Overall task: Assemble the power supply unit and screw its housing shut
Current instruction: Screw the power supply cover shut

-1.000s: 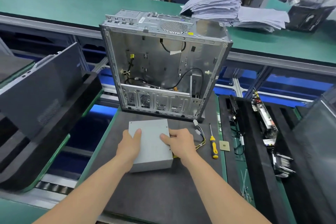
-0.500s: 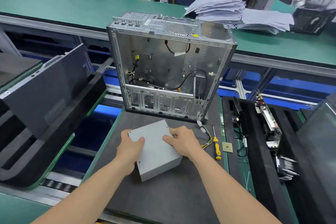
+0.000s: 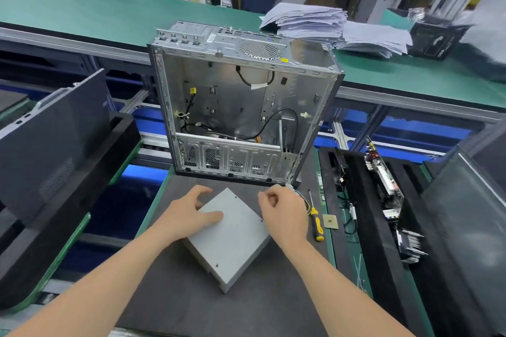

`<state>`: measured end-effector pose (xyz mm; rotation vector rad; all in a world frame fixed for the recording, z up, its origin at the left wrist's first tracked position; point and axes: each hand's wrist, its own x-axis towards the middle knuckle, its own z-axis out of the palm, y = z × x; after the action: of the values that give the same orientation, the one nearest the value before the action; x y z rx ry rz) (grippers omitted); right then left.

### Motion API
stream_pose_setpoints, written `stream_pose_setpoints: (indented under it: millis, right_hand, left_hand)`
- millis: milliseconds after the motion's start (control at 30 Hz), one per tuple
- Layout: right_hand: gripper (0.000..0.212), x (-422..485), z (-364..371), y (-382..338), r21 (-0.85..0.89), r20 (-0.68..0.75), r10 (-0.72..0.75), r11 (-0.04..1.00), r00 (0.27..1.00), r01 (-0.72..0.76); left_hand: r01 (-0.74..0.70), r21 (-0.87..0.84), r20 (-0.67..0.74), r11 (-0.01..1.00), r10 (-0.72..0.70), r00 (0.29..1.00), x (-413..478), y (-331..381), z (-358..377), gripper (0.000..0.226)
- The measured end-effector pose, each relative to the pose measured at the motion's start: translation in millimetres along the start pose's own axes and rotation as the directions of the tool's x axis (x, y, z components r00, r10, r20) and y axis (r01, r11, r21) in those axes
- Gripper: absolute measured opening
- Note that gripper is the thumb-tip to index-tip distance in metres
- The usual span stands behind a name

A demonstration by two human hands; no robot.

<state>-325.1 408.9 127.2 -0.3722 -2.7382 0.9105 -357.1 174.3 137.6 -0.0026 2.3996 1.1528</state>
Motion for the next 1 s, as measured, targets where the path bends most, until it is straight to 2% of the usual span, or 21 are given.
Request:
stream_pose_setpoints:
  millis: [33,67,133,200,233,300,333,367,467,500,567,633,700,733,800,867,933,1000]
  right_hand:
    - [0.028,0,-3,8,-0.053,-0.088,0.07,0.996,0.994,-0.075]
    - [0.037,2,-7,18,-0.116,-0.08,0.164,0.978,0.983,-0.173]
    - [0.053,8,-12,34,-0.204,0.142,0.373,0.918,0.917,-0.341]
    - [0.057,12,-12,42,-0.086,0.38,0.506,0.853,0.774,-0.515]
    - [0.05,13,-10,44,0.005,0.425,0.522,0.816,0.74,-0.578]
    - [0.033,14,-3,46,0.182,0.415,0.536,0.743,0.735,-0.645]
    - [0.028,13,1,46,0.288,0.41,0.556,0.674,0.723,-0.68]
    - [0.032,12,5,43,0.402,0.413,0.582,0.573,0.7,-0.714]
    - [0.055,8,16,36,0.695,0.411,0.681,0.197,0.606,-0.692]
    - [0.058,7,16,31,0.742,0.414,0.697,0.114,0.586,-0.661]
    - [0.056,6,15,27,0.76,0.445,0.688,0.049,0.573,-0.648]
    - [0.042,5,10,18,0.711,0.519,0.622,0.067,0.586,-0.7]
    - [0.024,3,7,9,0.638,0.602,0.523,0.137,0.603,-0.757]
    - [0.023,3,5,4,0.613,0.623,0.478,0.194,0.62,-0.766]
    - [0.028,6,2,-2,0.564,0.631,0.377,0.377,0.678,-0.735]
    - [0.034,9,-2,-8,0.496,0.63,0.251,0.598,0.735,-0.629]
    - [0.038,12,-4,-12,0.389,0.606,0.15,0.801,0.781,-0.456]
    - [0.032,16,-3,-14,0.225,0.542,0.1,0.939,0.834,-0.259]
  left_hand:
    - [-0.019,0.011,0.004,1.0,0.019,1.0,6,3,-1,0.058]
    - [-0.033,0.021,0.01,0.999,0.033,0.999,11,6,-2,0.057]
    - [-0.056,0.032,0.053,0.998,0.054,0.997,21,10,-1,0.054]
    - [-0.076,0.024,0.116,0.997,0.072,0.991,29,14,2,0.047]
    - [-0.088,0.024,0.136,0.996,0.084,0.987,32,15,4,0.042]
    - [-0.096,0.01,0.159,0.995,0.094,0.983,37,18,8,0.028]
    - [-0.084,-0.014,0.171,0.996,0.085,0.982,38,19,9,0.022]
    - [-0.068,-0.033,0.182,0.997,0.073,0.981,38,20,9,0.018]
    - [-0.022,-0.065,0.223,0.998,0.036,0.974,40,22,7,0.014]
    - [-0.006,-0.083,0.237,0.997,0.026,0.971,41,22,6,0.013]
    - [0.016,-0.096,0.266,0.995,0.01,0.964,43,23,5,0.011]
    - [0.034,-0.078,0.297,0.996,-0.01,0.955,44,22,5,0.01]
    - [0.052,-0.069,0.322,0.996,-0.027,0.946,44,20,8,0.012]
    - [0.055,-0.068,0.326,0.996,-0.03,0.945,44,19,10,0.012]
    - [0.047,-0.076,0.304,0.996,-0.022,0.952,42,17,12,0.013]
    - [0.043,-0.101,0.272,0.994,-0.014,0.962,39,14,14,0.014]
    - [0.061,-0.158,0.239,0.986,-0.022,0.971,36,12,18,0.018]
    - [0.094,-0.258,0.199,0.961,-0.042,0.979,31,9,24,0.021]
